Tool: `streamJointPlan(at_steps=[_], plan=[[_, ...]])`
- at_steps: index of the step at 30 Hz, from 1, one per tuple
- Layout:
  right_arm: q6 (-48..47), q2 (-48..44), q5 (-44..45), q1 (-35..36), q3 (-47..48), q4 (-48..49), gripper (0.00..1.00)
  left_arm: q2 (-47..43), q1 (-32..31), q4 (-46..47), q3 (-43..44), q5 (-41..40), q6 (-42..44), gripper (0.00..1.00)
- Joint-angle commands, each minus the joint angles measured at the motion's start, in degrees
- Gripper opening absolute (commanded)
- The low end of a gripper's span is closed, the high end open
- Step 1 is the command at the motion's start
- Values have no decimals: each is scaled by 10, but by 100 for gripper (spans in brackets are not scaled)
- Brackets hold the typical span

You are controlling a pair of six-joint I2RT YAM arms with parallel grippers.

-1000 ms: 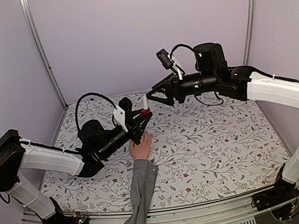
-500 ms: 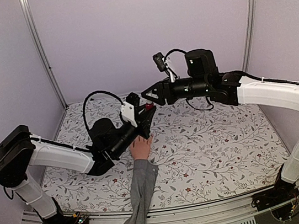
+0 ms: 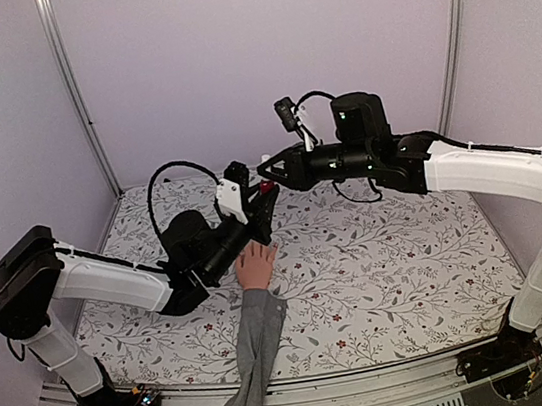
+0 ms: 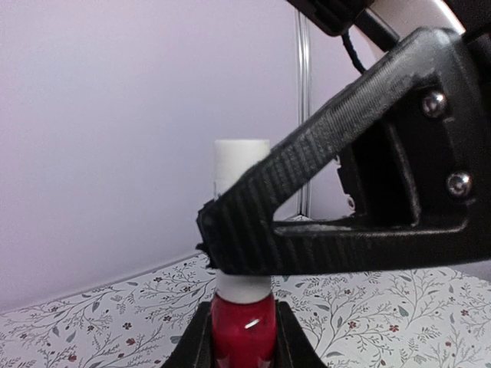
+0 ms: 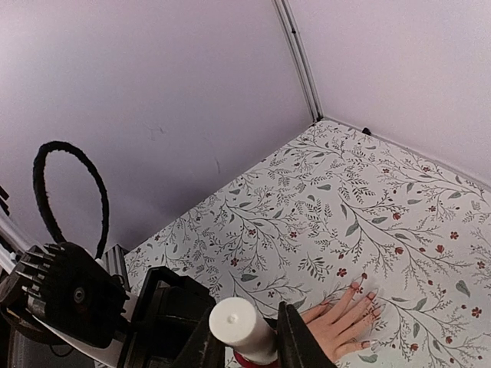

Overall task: Paint the nails
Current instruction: Unscrew the nail polish bottle.

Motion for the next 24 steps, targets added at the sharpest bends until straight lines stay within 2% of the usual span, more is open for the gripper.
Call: streamJointPlan(at_steps=[1, 4, 8, 18, 24], plan=[[5, 6, -9, 2, -1, 16, 15, 1, -7, 11, 17, 9, -5, 0], [0, -3, -13, 2, -12, 24, 5, -3, -7, 5, 16, 32, -8, 0], [-15, -16, -23, 2, -21, 29, 0, -9, -1, 12, 6, 83, -16, 0], [-86, -30, -84, 2, -22, 18, 0, -25, 36, 20, -6, 267, -70, 0], [-115, -34, -140, 2, -23, 9, 0, -27, 63, 58, -15, 399, -101, 0]])
